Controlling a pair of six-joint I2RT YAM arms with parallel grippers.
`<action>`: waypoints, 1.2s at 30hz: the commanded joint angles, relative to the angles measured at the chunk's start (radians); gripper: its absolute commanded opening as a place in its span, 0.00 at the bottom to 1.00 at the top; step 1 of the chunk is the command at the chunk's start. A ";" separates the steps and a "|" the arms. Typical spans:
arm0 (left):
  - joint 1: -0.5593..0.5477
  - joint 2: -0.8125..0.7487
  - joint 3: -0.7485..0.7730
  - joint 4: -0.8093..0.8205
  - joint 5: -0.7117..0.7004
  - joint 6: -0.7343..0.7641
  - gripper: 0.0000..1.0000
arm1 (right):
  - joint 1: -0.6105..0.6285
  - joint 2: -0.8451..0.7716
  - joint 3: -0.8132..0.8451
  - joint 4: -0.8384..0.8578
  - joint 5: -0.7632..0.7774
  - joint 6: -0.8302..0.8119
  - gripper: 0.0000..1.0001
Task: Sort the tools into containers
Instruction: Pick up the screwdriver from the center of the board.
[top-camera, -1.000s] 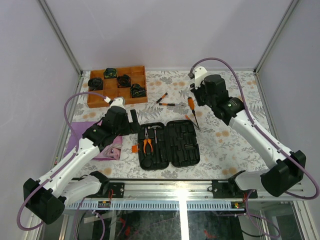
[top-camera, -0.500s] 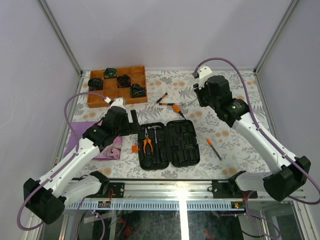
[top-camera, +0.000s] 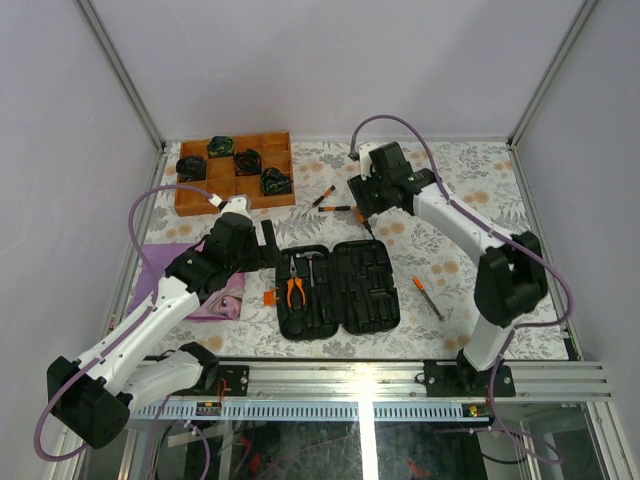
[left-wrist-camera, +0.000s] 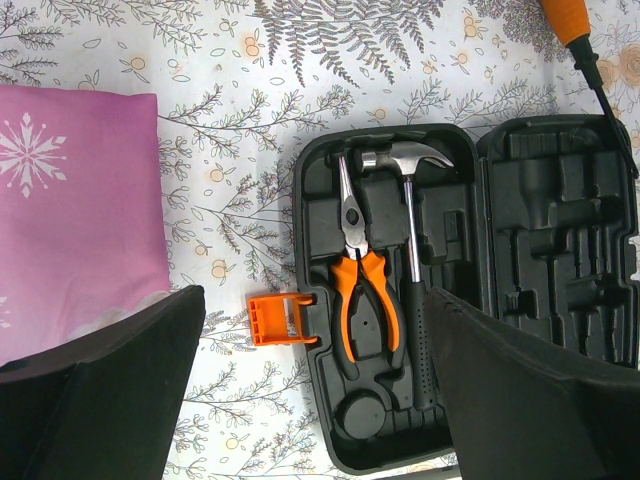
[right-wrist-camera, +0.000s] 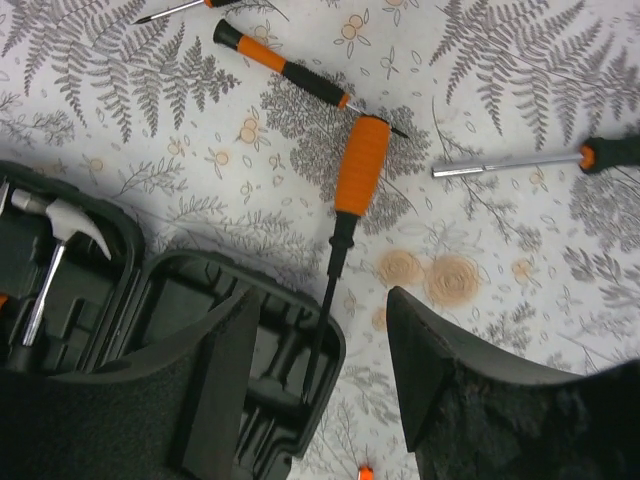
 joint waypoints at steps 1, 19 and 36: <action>0.005 -0.002 -0.005 0.028 0.006 0.018 0.89 | -0.020 0.116 0.118 -0.014 -0.073 0.033 0.61; 0.005 0.001 -0.005 0.027 0.004 0.018 0.89 | -0.109 0.414 0.298 -0.029 -0.142 0.158 0.66; 0.005 0.004 -0.005 0.027 0.004 0.018 0.89 | -0.111 0.545 0.391 -0.094 -0.169 0.155 0.49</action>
